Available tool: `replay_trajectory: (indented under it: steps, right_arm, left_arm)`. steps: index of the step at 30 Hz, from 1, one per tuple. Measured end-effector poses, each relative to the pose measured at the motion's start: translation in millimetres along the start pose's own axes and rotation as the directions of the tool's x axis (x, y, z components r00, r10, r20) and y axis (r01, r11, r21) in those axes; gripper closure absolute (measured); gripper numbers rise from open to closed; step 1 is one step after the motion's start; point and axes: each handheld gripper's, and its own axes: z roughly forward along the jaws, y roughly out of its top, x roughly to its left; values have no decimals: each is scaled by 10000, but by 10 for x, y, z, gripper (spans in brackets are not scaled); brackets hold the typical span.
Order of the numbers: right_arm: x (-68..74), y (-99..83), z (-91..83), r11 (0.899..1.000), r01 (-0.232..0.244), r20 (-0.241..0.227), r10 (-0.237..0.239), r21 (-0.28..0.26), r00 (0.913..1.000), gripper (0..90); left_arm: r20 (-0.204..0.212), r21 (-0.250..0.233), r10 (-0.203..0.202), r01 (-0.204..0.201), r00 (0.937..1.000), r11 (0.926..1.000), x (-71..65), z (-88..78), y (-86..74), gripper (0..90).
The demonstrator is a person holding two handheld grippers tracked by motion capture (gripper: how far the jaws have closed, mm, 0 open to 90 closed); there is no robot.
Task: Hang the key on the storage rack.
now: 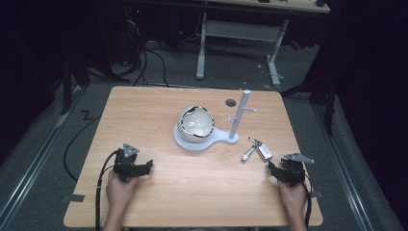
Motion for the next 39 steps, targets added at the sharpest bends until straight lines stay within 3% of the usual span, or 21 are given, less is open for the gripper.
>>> replay_trajectory:
  steps: [19, 25, 39]
  right_arm:
    - [24, -2, -3, 9999, 118, -111, -118, -47, 9999, 459]
    - [75, 6, -4, 9990, 391, -121, -394, -199, 9992, 458]
    - [166, 174, 28, 9962, 715, -355, -733, -501, 9967, 436]
  left_arm:
    - [6, 14, -8, 8, 10000, 10000, 2, -1, 1, 187]
    - [5, 13, -10, 10, 10000, 10000, 1, -1, 1, 187]
    - [-1, 16, 0, 0, 10000, 10000, 1, -1, 1, 187]
